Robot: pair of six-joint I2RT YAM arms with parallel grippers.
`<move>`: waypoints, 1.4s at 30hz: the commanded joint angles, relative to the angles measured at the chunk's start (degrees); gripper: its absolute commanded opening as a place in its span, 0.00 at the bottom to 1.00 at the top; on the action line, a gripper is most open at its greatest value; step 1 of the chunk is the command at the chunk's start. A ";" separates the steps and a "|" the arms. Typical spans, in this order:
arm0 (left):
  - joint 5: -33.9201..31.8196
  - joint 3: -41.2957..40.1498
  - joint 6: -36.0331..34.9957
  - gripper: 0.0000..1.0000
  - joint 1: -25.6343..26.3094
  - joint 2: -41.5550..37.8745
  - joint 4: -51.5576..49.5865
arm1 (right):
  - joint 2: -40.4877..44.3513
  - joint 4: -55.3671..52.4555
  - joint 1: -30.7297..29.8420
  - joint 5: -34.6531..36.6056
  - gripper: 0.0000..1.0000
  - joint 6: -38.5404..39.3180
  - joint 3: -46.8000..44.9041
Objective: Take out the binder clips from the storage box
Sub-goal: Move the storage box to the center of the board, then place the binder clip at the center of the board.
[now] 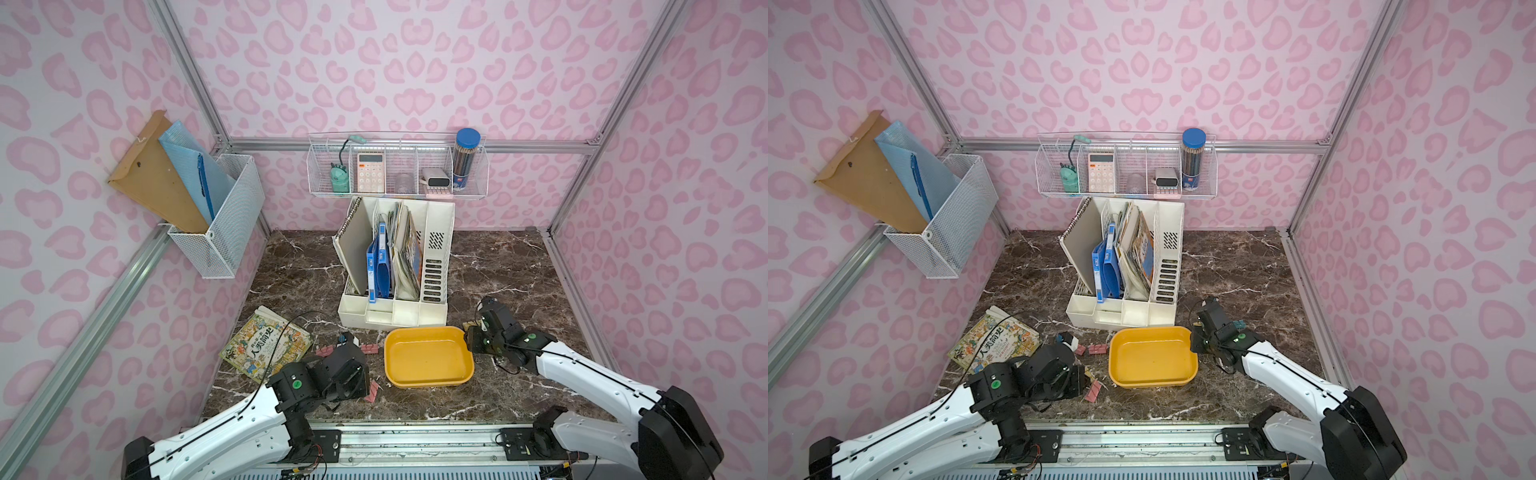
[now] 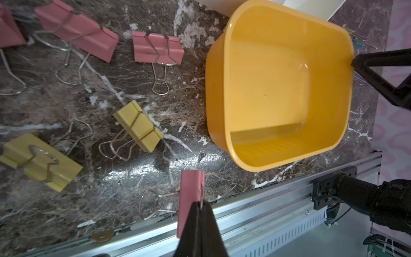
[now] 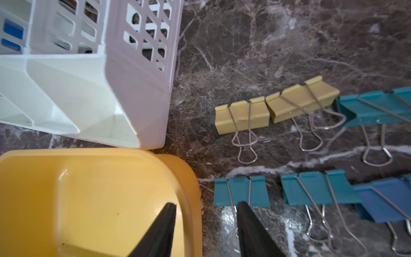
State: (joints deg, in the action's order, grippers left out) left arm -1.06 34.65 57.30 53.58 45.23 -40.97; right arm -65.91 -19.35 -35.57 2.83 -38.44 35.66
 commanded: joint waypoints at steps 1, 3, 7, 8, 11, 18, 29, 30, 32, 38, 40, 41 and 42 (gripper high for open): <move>0.05 -0.63 1.70 0.00 0.03 1.38 5.44 | 1.08 0.71 -0.17 -2.88 0.53 0.79 0.90; -0.84 -1.15 2.38 0.00 0.03 2.23 6.58 | 2.66 1.15 -0.20 -3.26 0.53 0.80 0.79; -0.27 -3.49 4.52 0.00 0.03 4.13 9.13 | 6.55 2.19 -0.20 -2.87 0.57 1.25 0.44; -0.18 -4.35 5.36 0.00 -0.02 4.55 10.08 | 7.37 2.35 -0.23 -2.81 0.57 1.26 0.37; -0.17 -6.36 6.25 0.00 0.03 4.86 13.96 | 9.11 2.78 -0.24 -2.83 0.58 1.17 0.24; 0.30 -7.66 6.38 0.00 0.03 7.31 18.33 | 10.85 3.34 -0.19 -2.83 0.59 1.08 -0.43; 0.21 -7.30 7.05 0.08 0.12 12.10 18.23 | 11.17 3.19 -0.07 -2.17 0.60 1.91 -0.08; -0.29 -7.01 7.37 0.10 0.12 12.09 17.15 | 11.60 3.11 -0.02 -1.69 0.61 2.10 0.00; -0.89 -6.66 7.47 0.17 0.12 11.32 15.12 | 12.81 3.05 0.35 -0.79 0.62 2.38 0.17; -5.25 -4.77 7.44 0.30 0.12 5.60 5.93 | 16.16 2.84 3.96 -0.30 0.64 4.25 -0.13; -5.88 -3.57 5.86 0.36 0.12 3.55 4.43 | 17.22 2.66 5.87 -0.37 0.65 5.28 -0.08; -5.84 -2.61 4.72 0.37 0.12 2.71 4.00 | 17.83 2.57 7.13 -0.41 0.65 5.68 -0.04; -6.35 -1.38 3.72 0.37 0.12 2.13 3.04 | 18.51 2.74 8.55 -0.46 0.65 6.43 -0.17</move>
State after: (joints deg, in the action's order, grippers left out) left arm -5.19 31.07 64.10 53.69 48.71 -33.47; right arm -48.60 -16.49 -29.10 1.74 -34.30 35.22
